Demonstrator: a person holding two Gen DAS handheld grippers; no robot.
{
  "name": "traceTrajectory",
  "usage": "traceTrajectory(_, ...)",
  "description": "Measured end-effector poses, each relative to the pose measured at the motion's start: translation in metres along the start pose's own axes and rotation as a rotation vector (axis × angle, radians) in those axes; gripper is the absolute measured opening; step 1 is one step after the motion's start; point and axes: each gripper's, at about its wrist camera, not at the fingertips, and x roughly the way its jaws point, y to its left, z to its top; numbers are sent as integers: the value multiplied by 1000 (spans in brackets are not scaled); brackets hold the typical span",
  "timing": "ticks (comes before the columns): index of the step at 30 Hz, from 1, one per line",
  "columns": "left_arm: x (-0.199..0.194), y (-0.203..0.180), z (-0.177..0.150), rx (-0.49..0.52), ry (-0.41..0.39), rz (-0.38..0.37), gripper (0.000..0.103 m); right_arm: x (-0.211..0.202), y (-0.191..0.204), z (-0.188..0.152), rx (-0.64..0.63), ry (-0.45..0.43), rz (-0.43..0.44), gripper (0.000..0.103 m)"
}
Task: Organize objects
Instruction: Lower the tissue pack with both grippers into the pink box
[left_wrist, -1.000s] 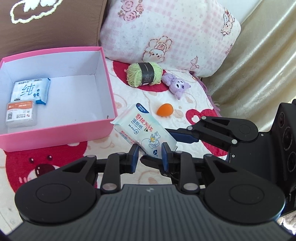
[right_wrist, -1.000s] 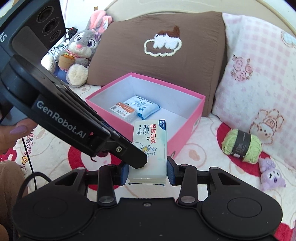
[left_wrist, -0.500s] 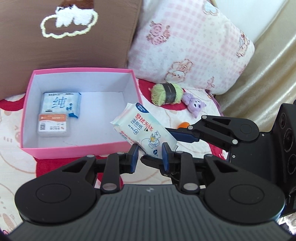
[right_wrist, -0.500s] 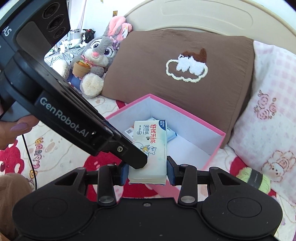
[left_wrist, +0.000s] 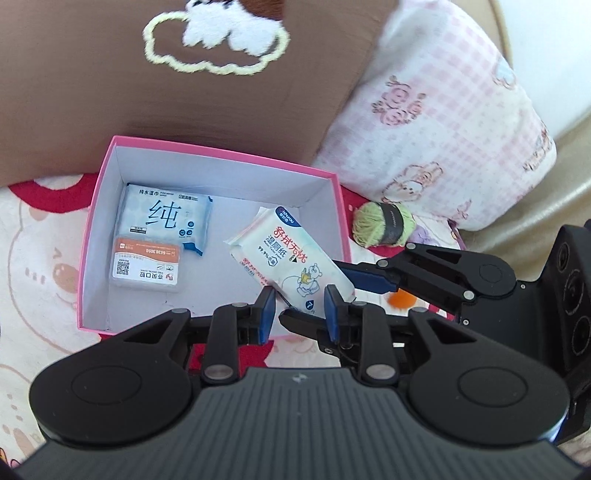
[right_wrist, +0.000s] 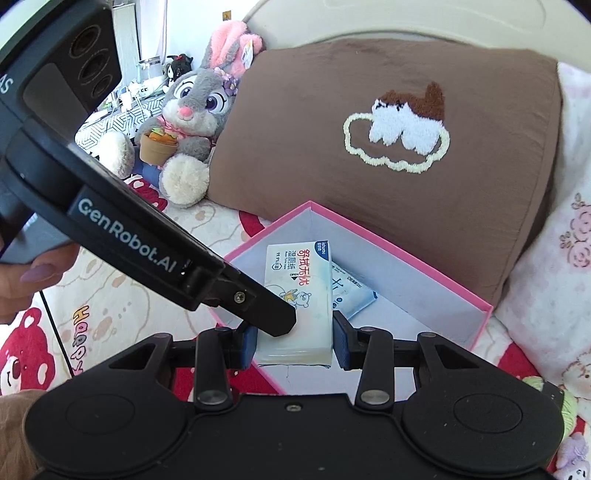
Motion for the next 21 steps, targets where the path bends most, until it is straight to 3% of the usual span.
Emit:
traceTrajectory(10,53,42,13,-95,64,-3,33,61,-21,4,-28,112,34,46)
traceTrajectory(21,107,75,14,-124,99,-3,37,116,-32,-6,-81,201,37,45)
